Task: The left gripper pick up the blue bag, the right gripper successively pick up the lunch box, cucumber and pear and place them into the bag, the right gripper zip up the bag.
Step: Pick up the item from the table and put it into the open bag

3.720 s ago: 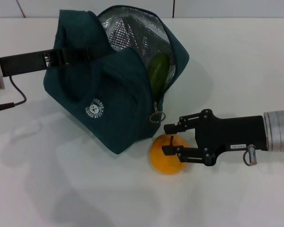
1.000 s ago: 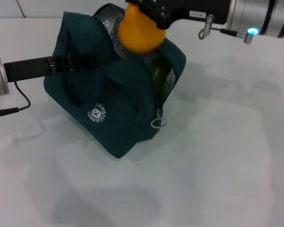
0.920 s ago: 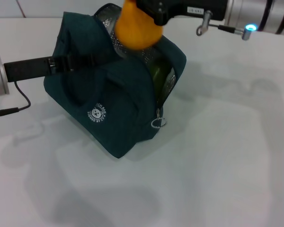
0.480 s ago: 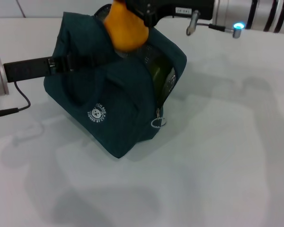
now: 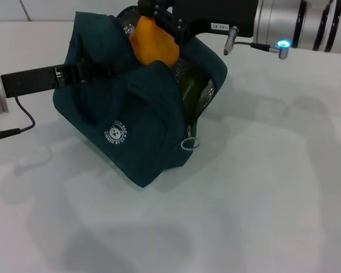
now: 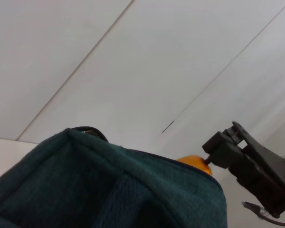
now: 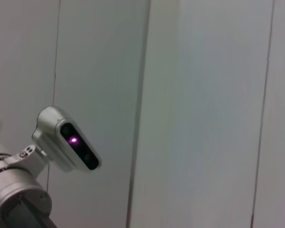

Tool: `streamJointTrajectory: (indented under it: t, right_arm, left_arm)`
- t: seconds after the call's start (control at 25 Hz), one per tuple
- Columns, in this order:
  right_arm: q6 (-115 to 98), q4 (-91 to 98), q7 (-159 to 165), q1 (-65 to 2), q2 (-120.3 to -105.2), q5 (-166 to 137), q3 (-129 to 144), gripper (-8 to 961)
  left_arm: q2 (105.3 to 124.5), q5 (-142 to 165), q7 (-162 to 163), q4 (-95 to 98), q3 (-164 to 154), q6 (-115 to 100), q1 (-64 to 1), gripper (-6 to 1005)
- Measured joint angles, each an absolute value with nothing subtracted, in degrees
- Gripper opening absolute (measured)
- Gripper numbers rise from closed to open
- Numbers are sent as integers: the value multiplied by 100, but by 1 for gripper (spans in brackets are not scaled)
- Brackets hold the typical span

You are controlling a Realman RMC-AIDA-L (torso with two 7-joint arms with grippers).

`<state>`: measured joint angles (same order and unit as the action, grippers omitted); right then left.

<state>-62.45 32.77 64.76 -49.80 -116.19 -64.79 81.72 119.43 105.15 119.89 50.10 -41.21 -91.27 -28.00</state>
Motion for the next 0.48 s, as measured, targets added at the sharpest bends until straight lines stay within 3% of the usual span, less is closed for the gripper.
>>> streamJointTrajectory:
  t: [0.48]
  right_arm:
    - [-6408, 3315, 6441, -4887, -11603, -6465, 8221, 86]
  left_arm:
    - [11935, 10515, 11988, 5010, -4108, -9132, -2795, 56]
